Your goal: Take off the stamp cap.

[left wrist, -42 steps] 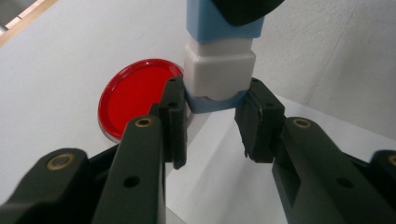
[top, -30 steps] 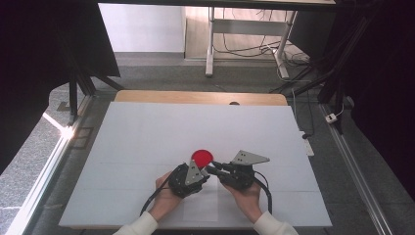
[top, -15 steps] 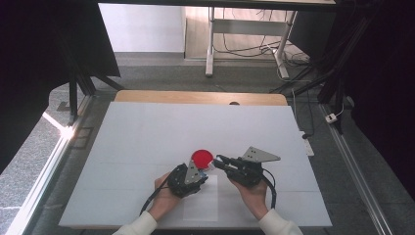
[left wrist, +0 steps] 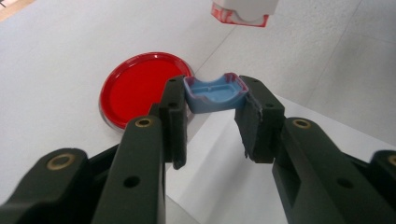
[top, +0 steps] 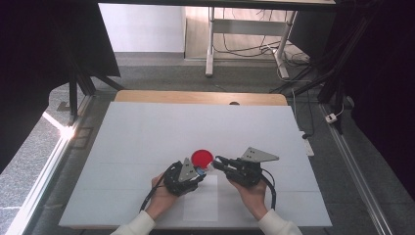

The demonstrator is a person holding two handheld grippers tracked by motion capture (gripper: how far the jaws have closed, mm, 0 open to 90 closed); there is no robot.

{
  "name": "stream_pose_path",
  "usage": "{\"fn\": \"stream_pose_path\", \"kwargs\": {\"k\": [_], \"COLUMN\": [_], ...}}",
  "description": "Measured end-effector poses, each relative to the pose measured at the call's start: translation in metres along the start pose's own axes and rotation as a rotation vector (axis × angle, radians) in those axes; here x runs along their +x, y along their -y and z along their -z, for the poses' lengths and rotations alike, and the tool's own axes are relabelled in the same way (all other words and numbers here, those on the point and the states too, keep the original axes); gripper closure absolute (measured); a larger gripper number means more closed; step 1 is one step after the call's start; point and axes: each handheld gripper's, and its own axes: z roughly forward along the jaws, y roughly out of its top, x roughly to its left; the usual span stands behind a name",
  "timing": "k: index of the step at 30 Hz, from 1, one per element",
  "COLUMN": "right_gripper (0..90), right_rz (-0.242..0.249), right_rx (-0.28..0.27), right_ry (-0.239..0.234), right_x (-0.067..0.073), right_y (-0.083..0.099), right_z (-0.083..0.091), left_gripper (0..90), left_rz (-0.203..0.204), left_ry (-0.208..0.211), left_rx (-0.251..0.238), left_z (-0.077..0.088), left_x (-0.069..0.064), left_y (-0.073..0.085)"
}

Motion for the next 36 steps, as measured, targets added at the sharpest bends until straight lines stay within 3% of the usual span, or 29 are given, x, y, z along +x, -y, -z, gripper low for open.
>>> {"fn": "stream_pose_path", "kwargs": {"k": [7,13,25,30,36], "right_gripper": [75.0,75.0,74.9,74.9,74.9], "right_rz": [-0.004,0.002,0.044,0.065,0.086], "right_rx": [-0.006,-0.012,-0.004,0.008,0.017], "right_ry": [0.003,0.014,0.022,0.027,0.033], "right_x": [-0.002,-0.004,-0.005,-0.005,-0.006], "right_y": [0.000,-0.002,-0.006,-0.006,-0.009], "right_z": [0.002,0.004,0.005,0.004,0.006], "left_gripper": [64.6,64.6,64.5,64.5,64.4], "left_rz": [0.022,0.046,0.126,0.140,0.187], "left_ry": [0.016,0.014,0.016,0.006,-0.008], "left_rx": [-0.009,-0.019,-0.065,-0.060,-0.064], "left_z": [0.005,0.020,0.063,0.075,0.089], "left_x": [0.005,0.011,0.030,0.036,0.041], "left_y": [0.001,0.006,0.029,0.040,0.056]}}
